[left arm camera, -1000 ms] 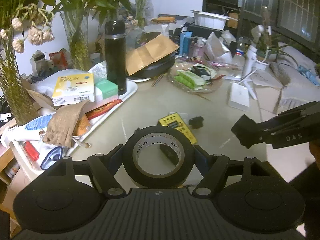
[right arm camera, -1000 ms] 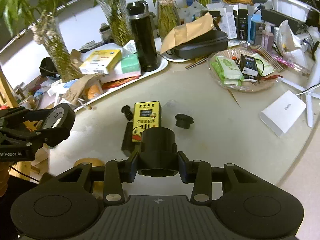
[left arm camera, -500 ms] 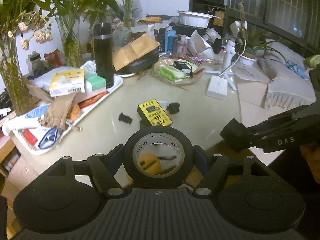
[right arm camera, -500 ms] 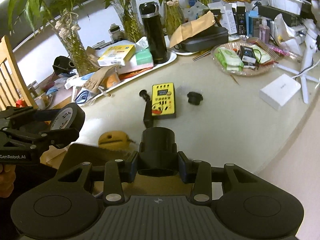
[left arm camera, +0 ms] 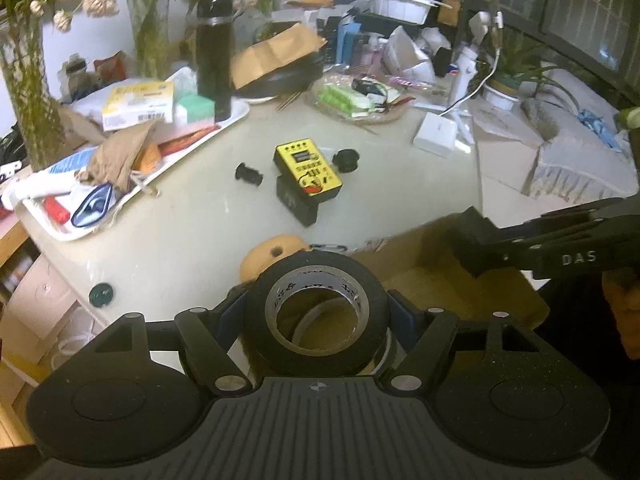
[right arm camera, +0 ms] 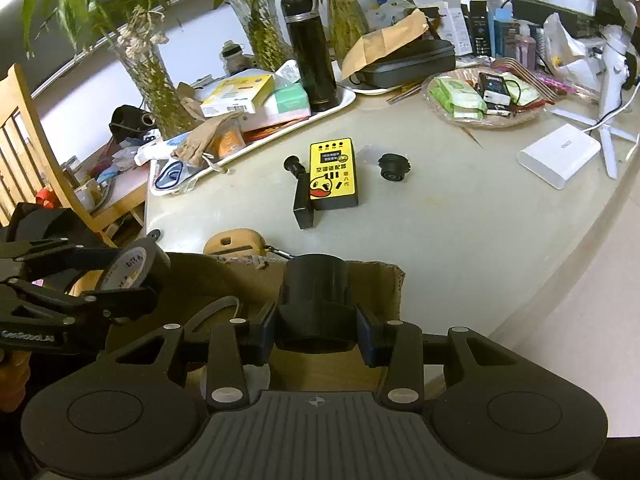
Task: Organize rigid objects
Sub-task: 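Carry the tape roll and adapter into the box and open both tools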
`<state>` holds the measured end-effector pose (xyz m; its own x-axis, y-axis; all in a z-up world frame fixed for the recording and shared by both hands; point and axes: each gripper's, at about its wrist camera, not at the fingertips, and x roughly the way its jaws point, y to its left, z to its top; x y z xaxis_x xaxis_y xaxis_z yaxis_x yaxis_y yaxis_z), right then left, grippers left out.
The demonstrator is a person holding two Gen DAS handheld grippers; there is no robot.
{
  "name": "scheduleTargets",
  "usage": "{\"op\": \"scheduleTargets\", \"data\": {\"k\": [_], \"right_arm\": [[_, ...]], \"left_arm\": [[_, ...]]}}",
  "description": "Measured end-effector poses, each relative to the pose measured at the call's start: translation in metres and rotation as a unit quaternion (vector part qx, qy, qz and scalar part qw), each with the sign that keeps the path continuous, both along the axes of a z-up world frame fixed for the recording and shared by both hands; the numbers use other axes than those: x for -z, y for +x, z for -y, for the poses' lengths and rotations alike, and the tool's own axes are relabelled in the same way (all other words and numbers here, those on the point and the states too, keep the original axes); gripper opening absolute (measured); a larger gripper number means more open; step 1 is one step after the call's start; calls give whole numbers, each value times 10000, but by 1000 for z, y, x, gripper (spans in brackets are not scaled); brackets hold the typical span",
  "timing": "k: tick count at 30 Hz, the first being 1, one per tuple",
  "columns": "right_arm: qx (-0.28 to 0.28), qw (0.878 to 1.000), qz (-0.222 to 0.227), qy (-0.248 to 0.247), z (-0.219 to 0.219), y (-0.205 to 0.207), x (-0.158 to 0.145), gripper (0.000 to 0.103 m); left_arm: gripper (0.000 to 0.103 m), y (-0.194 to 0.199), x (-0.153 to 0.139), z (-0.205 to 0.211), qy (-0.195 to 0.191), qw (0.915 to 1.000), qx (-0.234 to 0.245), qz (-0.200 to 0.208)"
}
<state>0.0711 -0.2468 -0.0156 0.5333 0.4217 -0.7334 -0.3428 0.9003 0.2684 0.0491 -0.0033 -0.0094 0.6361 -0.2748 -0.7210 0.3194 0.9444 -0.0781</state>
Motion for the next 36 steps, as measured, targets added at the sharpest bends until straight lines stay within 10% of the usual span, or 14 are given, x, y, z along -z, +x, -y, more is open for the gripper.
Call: {"op": "scheduleTargets", "data": {"k": [19, 23, 26, 36], "right_arm": [[247, 9996, 97, 71, 5, -3, 1, 44], [384, 9987, 250, 203, 8, -2, -3, 85], [346, 9983, 385, 265, 8, -5, -6, 96], [416, 9984, 362, 91, 7, -5, -3, 103]], "left_arm": [[73, -23, -8, -22, -328, 9966, -653, 374], [73, -26, -7, -23, -248, 9964, -703, 395], [73, -27, -5, -22, -170, 9966, -704, 386], [73, -27, -5, -19, -151, 9969, -656, 404]]}}
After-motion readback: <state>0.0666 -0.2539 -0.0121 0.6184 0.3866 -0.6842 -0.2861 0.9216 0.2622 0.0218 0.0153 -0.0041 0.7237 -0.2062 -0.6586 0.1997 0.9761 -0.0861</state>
